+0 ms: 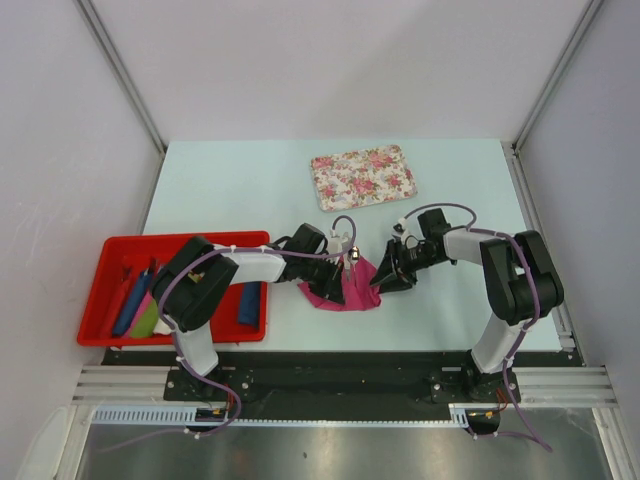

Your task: Place the utensils on the paper napkin and roll it up

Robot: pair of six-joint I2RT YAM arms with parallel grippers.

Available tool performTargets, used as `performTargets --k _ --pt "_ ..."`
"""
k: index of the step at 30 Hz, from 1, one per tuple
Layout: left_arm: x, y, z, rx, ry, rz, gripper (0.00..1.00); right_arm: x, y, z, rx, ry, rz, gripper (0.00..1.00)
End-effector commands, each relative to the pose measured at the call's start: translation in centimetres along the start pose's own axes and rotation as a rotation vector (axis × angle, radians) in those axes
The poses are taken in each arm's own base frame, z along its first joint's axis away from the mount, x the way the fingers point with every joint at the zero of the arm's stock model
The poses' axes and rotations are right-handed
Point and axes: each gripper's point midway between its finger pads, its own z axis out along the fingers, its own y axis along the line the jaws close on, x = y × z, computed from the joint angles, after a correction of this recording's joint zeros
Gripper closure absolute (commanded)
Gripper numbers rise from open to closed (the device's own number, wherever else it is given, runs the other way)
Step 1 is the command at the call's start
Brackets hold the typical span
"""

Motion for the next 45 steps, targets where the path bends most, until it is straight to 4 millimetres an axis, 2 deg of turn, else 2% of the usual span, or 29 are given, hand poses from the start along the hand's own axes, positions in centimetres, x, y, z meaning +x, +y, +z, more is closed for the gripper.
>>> performTargets --k 1,9,11,17,23,25,31,38,45 --pt "-1.3 0.4 0.3 -0.011 -0.034 0.029 0.91 0.7 -1.7 0.6 0.081 0.035 0.024 0.52" --pt "-1.4 0.4 0.2 -0.012 -0.035 0.036 0.91 2.3 -1.8 1.8 0.059 0.153 0.062 0.51" --pt "-1.4 0.3 0.1 -0.012 -0.036 0.038 0.91 2.2 -2.0 1.7 0.080 0.144 0.049 0.50" --pt "-1.3 0.4 0.1 -0.016 -0.038 0.038 0.91 -0.1 -2.3 0.6 0.127 0.030 0.012 0.45" --pt "-1.3 0.3 0.2 -0.011 -0.038 0.033 0.91 -2.1 -0.7 -0.8 0.076 -0.084 -0.033 0.45" --pt "-1.3 0.3 0.2 -0.010 -0.037 0.035 0.91 -2.6 0.1 -0.9 0.044 -0.095 -0.055 0.48" --pt "-1.3 0.4 0.1 -0.013 -0.037 0.035 0.90 -1.2 1.0 -0.6 -0.010 -0.024 -0.036 0.59" --pt "-1.6 0.4 -0.2 -0.006 -0.050 0.034 0.90 -0.1 1.5 0.9 0.004 0.040 -0.048 0.57" --pt "-1.8 0.4 -0.3 -0.004 -0.058 0.031 0.90 -0.6 1.8 2.2 0.028 0.047 -0.074 0.55"
